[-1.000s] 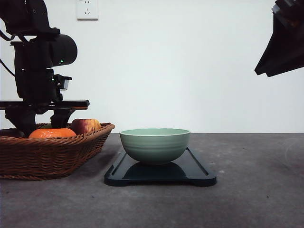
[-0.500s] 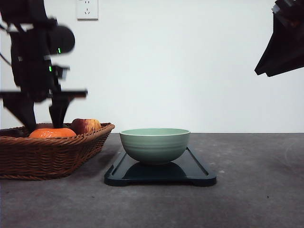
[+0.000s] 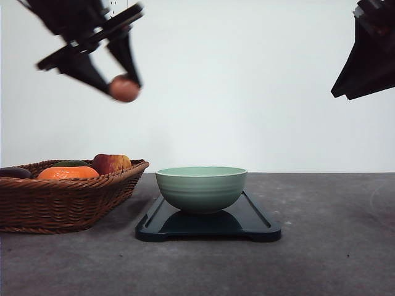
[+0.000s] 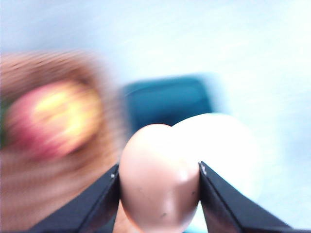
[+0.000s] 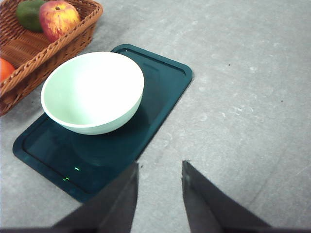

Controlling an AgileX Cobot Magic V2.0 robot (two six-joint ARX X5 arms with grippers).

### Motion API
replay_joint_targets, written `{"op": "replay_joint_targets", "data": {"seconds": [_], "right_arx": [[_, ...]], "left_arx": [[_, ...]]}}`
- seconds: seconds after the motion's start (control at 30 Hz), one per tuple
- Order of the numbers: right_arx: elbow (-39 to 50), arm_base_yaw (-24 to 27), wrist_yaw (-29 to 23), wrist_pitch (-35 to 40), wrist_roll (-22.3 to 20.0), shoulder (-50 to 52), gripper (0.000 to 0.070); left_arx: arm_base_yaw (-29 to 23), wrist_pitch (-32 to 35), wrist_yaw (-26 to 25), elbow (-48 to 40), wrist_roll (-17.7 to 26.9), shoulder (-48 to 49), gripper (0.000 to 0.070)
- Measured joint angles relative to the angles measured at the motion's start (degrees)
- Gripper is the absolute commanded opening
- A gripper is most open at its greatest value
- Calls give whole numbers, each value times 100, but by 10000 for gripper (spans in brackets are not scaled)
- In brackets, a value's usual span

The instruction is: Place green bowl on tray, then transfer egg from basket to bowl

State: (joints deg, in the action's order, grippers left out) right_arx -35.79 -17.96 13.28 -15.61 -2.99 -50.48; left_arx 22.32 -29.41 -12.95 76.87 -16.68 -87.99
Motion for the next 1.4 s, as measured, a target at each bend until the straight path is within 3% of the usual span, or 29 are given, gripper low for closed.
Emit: {"op": "replay_joint_targets", "data": {"seconds": [0.4,0.6,0.93,1.4], "right_arx": [[0,0,0,2,-4,0,174],[0,0,0,2,-4,0,174],[0,0,-1,2,-4,0,174],[0,0,0,2,-4,-2,174]], "left_arx": [[1286,1142,1466,2,-95,-595,211],[1599,1342,1604,2,-86,-1214,211],[1660,1340,1718,1,-87,-2107,212],[1671,1358,1718,-1,-86,-2402,232]]}}
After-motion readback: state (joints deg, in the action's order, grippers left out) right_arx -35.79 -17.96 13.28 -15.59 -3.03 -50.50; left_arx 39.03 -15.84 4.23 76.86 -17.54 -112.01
